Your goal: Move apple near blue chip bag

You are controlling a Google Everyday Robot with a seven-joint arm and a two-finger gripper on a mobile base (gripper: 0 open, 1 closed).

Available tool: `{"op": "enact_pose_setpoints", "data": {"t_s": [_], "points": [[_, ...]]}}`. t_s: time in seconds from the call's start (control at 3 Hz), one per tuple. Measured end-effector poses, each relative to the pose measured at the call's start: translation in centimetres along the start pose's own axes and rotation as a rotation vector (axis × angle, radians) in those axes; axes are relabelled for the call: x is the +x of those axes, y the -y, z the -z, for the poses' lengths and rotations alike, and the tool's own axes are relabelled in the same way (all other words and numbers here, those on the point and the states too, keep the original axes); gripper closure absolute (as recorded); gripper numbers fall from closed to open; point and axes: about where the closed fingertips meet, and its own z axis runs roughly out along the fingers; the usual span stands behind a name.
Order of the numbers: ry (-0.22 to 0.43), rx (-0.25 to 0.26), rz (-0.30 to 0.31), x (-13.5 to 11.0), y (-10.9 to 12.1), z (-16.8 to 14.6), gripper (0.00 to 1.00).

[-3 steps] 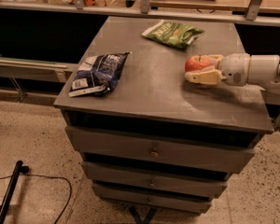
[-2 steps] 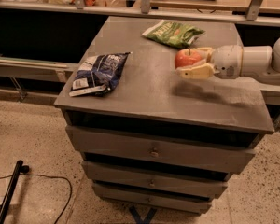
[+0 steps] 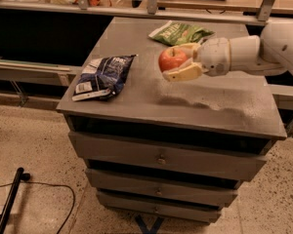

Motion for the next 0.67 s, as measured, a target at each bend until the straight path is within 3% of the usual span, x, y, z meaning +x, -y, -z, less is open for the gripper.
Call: {"op": "enact_pose_setpoints", "data": {"t_s": [0.67], "points": [[-0.087, 0.002, 0.018, 0.9, -0.2, -6.1, 1.0]]}}
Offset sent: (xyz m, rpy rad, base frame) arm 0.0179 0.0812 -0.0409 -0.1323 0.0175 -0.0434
